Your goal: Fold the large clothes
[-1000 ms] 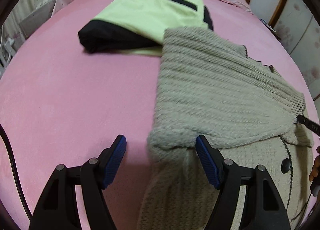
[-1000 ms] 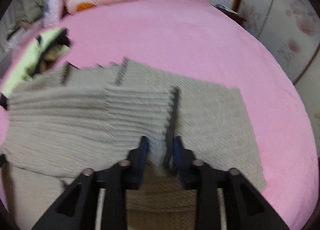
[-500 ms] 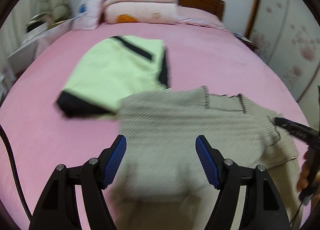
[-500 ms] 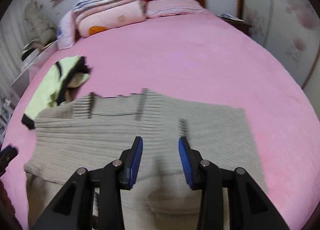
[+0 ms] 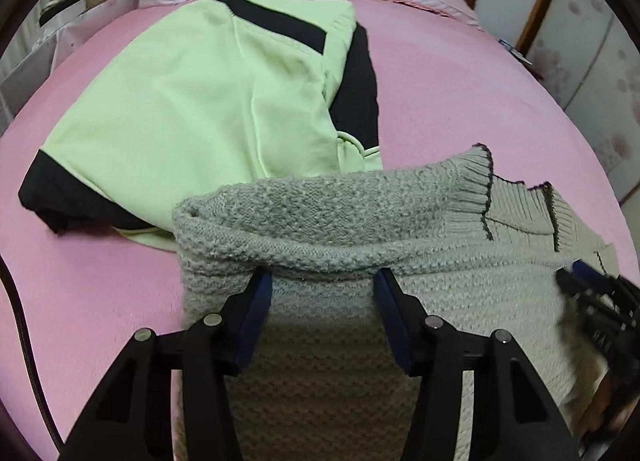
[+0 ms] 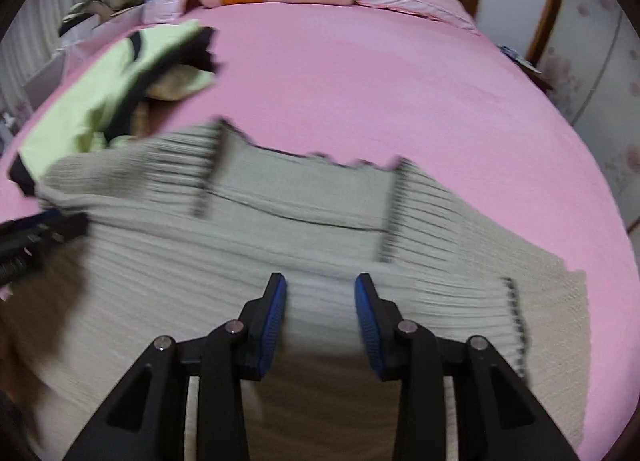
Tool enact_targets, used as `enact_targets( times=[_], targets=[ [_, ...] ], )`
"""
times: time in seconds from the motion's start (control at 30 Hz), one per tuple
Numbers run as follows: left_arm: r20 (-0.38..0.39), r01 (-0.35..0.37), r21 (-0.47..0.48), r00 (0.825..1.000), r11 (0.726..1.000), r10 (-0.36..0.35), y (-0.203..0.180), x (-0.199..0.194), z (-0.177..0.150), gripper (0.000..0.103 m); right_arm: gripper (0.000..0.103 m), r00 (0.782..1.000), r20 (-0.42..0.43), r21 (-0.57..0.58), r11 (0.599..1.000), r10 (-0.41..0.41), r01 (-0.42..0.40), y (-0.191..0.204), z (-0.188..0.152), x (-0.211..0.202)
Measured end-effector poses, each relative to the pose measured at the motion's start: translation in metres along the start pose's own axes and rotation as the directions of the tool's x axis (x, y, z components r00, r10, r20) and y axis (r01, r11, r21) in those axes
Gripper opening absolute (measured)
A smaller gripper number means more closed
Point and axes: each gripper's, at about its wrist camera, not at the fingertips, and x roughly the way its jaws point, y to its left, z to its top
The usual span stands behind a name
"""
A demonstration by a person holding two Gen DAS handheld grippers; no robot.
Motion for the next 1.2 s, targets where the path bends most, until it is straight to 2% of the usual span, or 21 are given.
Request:
enact_targets(
  times=[0.2, 0.27, 0.37, 0.43, 0.63, 0.73, 0.9, 1.07, 1.2],
  targets=[
    [0.004, -0.007, 0.083, 1.000, 0.997, 0.007, -0.004, 0.001, -0.002, 0.053, 0.035, 0.996, 0.017, 0.054, 0.995, -0.083, 0.082, -0.070, -0.033, -0.010],
    [0.000, -0.013, 0.096, 1.000, 0.995, 0.013, -0.006, -0.001, -0.002, 0.053, 0.049, 0.996, 0.002, 0.106, 0.990, -0.093, 0.092, -0.093, -0.042, -0.013],
    [-0.015, -0.051, 0.109, 0.998, 0.993, 0.053, -0.009, -0.009, -0.003, 0.054, 0.049, 0.997, -0.015, 0.193, 0.978, -0.072, 0.074, -0.118, -0.049, -0.026],
    [-0.016, -0.067, 0.108, 0.997, 0.992, 0.070, -0.009, -0.020, -0.006, 0.064, 0.049, 0.996, -0.016, 0.207, 0.974, -0.087, 0.088, -0.123, -0.053, -0.038],
    [0.032, -0.046, 0.082, 0.999, 0.996, 0.044, -0.002, -0.089, -0.025, 0.083, 0.049, 0.998, 0.033, 0.200, 0.978, -0.061, 0.053, -0.123, -0.066, -0.096],
    [0.051, -0.038, 0.090, 0.998, 0.995, 0.033, -0.002, -0.129, -0.038, 0.083, 0.050, 0.997, 0.059, 0.186, 0.982, -0.040, 0.029, -0.117, -0.077, -0.130],
    [0.131, -0.054, 0.137, 0.991, 0.989, 0.036, -0.008, -0.206, -0.074, 0.083, 0.051, 0.993, 0.119, 0.177, 0.983, 0.019, -0.040, -0.107, -0.093, -0.191],
    [0.177, -0.042, 0.132, 0.984, 0.990, 0.019, -0.009, -0.273, -0.118, 0.083, 0.051, 0.976, 0.210, 0.149, 0.984, 0.063, -0.095, -0.098, -0.119, -0.258],
    [0.202, -0.047, 0.111, 0.979, 0.993, 0.024, -0.007, -0.300, -0.155, 0.083, 0.052, 0.957, 0.276, 0.129, 0.984, 0.086, -0.126, -0.095, -0.149, -0.302]
  ],
)
